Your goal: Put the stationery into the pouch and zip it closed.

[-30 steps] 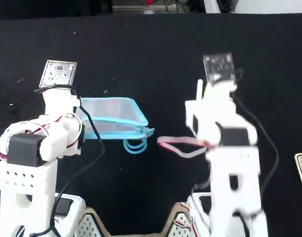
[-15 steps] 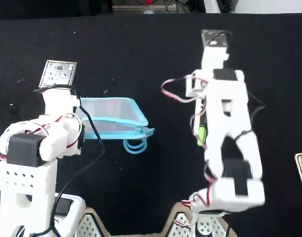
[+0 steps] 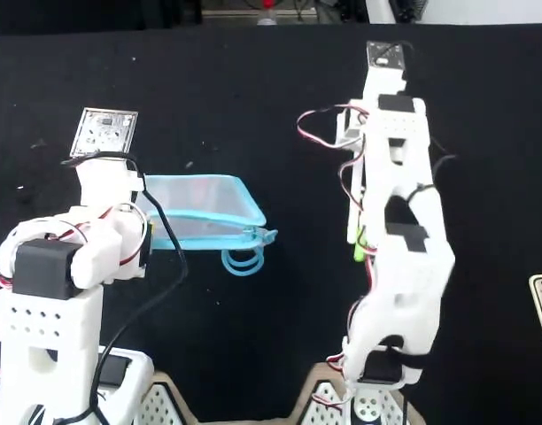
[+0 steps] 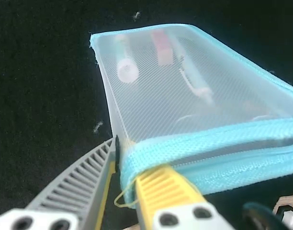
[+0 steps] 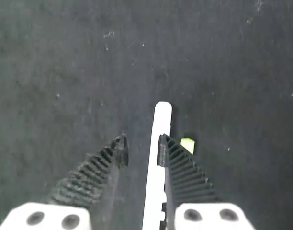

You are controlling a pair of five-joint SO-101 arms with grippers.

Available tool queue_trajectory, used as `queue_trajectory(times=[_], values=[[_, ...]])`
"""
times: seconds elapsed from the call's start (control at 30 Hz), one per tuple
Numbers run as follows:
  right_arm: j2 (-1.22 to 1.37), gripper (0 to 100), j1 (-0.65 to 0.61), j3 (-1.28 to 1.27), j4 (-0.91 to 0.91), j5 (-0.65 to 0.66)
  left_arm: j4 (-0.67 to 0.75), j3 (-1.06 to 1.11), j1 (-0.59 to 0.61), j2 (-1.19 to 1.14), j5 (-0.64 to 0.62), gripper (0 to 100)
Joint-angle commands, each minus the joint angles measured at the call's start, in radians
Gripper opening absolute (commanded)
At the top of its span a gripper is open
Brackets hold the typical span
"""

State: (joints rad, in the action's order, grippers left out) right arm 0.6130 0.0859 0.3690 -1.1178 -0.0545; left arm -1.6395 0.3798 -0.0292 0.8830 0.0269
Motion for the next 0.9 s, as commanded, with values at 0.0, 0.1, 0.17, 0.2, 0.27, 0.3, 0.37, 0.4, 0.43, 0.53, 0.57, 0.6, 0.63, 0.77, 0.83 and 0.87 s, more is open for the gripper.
queue_trajectory(times=[0.0, 0.1, 0.17, 0.2, 0.27, 0.3, 0.37, 0.4, 0.43, 0.53, 0.57, 0.6, 0.63, 0.77, 0.83, 0.87], values=[[0.085, 10.6, 0.015, 0.243, -0.098, -0.006, -0.003, -0.013, -0.013, 0.017, 0.009, 3], [0.165, 12.2, 0.015, 0.390, -0.212, -0.005, -0.003, -0.013, -0.013, 0.017, 0.009, 3], [0.219, 16.0, 0.012, 0.487, -0.288, -0.005, -0.005, -0.013, -0.013, 0.017, 0.009, 3], [0.246, 17.1, 0.012, 0.539, -0.321, -0.005, -0.005, -0.013, -0.013, 0.017, 0.009, 3], [0.302, 16.0, 0.014, 0.636, -0.359, -0.005, -0.005, -0.013, -0.013, 0.017, 0.009, 3], [0.331, 15.3, 0.015, 0.684, -0.371, -0.005, -0.005, -0.013, -0.013, 0.017, 0.009, 3], [0.387, 14.3, 0.017, 0.768, -0.387, -0.005, -0.005, -0.013, -0.013, 0.017, 0.009, 3], [0.417, 14.0, 0.017, 0.805, -0.393, -0.005, -0.005, -0.013, -0.013, 0.017, 0.009, 3], [0.444, 14.0, 0.017, 0.839, -0.397, -0.005, -0.005, -0.013, -0.013, 0.017, 0.009, 3], [0.524, 14.0, 0.015, 0.931, -0.411, -0.005, -0.005, -0.013, -0.013, 0.017, 0.009, 3], [0.547, 14.0, 0.015, 0.958, -0.417, -0.005, -0.005, -0.013, -0.013, 0.017, 0.009, 3], [0.567, 14.0, 0.017, 0.981, -0.427, -0.005, -0.005, -0.013, -0.013, 0.017, 0.009, 3], [0.582, 14.0, 0.017, 1.003, -0.440, -0.005, -0.005, -0.013, -0.013, 0.017, 0.009, 3], [0.634, 14.1, 0.017, 1.082, -0.488, -0.005, -0.005, -0.013, -0.013, 0.017, 0.009, 3], [0.650, 14.1, 0.017, 1.102, -0.502, -0.005, -0.005, -0.013, -0.013, 0.017, 0.009, 3], [0.656, 14.0, 0.017, 1.104, -0.506, -0.005, -0.005, -0.013, -0.013, 0.017, 0.009, 3]])
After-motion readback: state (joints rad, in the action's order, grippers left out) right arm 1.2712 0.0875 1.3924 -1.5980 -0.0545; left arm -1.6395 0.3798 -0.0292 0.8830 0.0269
